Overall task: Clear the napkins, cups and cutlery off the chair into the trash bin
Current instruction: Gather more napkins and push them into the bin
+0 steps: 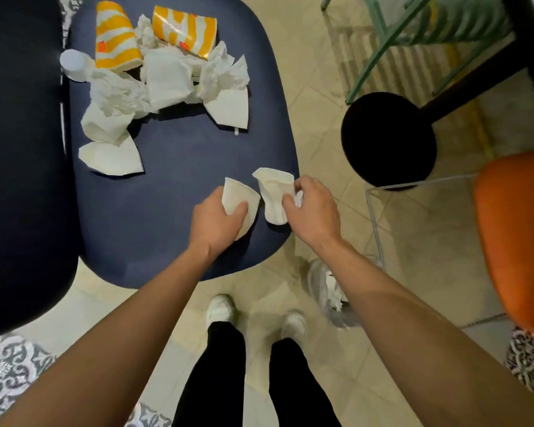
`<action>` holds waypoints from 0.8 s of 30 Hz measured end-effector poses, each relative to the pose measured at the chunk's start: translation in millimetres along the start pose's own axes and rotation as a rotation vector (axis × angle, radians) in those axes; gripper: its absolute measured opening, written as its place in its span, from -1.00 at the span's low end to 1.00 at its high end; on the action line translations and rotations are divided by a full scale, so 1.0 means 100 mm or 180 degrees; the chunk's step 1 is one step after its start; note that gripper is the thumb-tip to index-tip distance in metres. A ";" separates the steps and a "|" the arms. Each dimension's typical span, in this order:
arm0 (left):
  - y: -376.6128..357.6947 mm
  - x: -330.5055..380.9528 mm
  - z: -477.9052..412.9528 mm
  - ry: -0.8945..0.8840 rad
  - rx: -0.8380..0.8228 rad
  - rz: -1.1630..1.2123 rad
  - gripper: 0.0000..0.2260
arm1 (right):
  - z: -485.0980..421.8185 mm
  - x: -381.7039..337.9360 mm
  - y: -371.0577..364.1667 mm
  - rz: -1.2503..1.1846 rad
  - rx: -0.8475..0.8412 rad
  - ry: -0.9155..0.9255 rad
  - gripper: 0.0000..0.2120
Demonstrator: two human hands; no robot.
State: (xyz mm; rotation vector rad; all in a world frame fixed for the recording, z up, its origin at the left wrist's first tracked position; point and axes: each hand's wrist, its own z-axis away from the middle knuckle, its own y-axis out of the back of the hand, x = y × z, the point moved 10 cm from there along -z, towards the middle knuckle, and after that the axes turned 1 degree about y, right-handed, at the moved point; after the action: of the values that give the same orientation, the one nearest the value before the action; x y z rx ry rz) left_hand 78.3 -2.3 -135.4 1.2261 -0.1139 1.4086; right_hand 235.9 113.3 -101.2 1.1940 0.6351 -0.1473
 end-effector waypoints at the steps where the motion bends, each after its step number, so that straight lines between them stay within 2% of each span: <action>1: -0.08 0.05 0.05 -0.0034 -0.0025 -0.0012 -0.73 | 0.05 0.09 0.07 0.0011 0.0043 -0.0014 -0.93; 8: -0.82 0.36 0.48 -0.0183 -0.0131 0.0089 -0.78 | 0.43 0.96 0.53 0.0143 0.0138 -0.0172 -0.86; 14: -1.70 0.50 0.94 -0.0146 -0.0313 0.0206 -0.76 | 0.76 1.91 0.81 0.0342 0.0003 -0.0305 -0.89; 20: -2.45 0.32 1.22 0.0205 -0.0493 0.0303 -0.70 | 0.97 2.69 0.72 0.0480 -0.0211 -0.0421 -0.86; 24: -2.93 0.15 1.28 0.0348 -0.0689 0.0159 -0.71 | 1.10 3.20 0.47 0.0574 -0.0361 -0.0723 -0.84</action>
State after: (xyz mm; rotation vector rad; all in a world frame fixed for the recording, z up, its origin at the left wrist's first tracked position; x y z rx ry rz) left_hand 382.6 4.8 -234.7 0.9721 -0.2168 1.4627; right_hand 560.0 102.1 -209.2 1.1002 0.3309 -0.0917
